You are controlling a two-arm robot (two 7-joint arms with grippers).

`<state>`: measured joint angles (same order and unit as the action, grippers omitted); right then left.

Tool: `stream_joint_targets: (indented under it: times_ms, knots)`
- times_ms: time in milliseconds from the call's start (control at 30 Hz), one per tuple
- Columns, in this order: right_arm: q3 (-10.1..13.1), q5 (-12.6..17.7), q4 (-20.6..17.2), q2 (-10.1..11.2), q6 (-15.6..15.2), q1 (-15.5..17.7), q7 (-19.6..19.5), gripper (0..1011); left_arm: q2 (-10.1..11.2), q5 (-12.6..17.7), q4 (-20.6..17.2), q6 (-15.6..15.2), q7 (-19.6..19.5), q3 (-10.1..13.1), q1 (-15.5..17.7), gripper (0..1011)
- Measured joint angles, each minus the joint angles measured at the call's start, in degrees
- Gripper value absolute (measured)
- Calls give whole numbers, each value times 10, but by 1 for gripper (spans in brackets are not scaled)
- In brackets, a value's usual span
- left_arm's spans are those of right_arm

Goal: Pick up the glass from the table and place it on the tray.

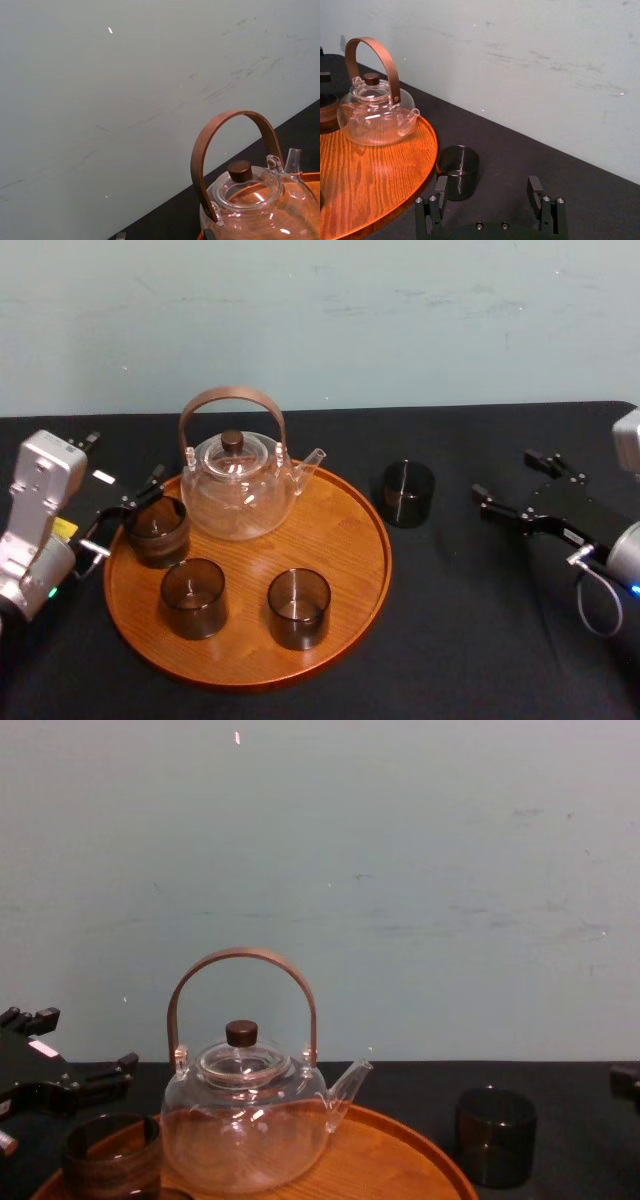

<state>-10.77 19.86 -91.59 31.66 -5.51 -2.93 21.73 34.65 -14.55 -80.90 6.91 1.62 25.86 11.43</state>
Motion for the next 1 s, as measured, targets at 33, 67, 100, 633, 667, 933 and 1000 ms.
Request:
stream_joint_targets:
  times_ms: [33, 67, 100, 633, 667, 933, 1000]
  knots:
    - [-2, 0, 4, -1, -1, -4, 2, 1002, 0, 0, 0, 0, 0, 0, 0, 1001]
    - [-6, -2, 10, -4, -3, -9, 4, 1002, 0, 0, 0, 0, 0, 0, 0, 1001]
    - [-8, -2, 13, -5, -3, -12, 6, 1002, 0, 0, 0, 0, 0, 0, 0, 1002]
    - [-53, -11, 63, -24, -3, -58, 34, 1002, 0, 0, 0, 0, 0, 0, 0, 1001]
    - [-55, -12, 66, -25, -3, -60, 34, 1002, 0, 0, 0, 0, 0, 0, 0, 1002]
    - [-67, -14, 88, -34, 2, -79, 39, 1003, 0, 0, 0, 0, 0, 0, 0, 1002]
    - [-70, -15, 95, -36, 3, -84, 40, 1002, 0, 0, 0, 0, 0, 0, 0, 1001]
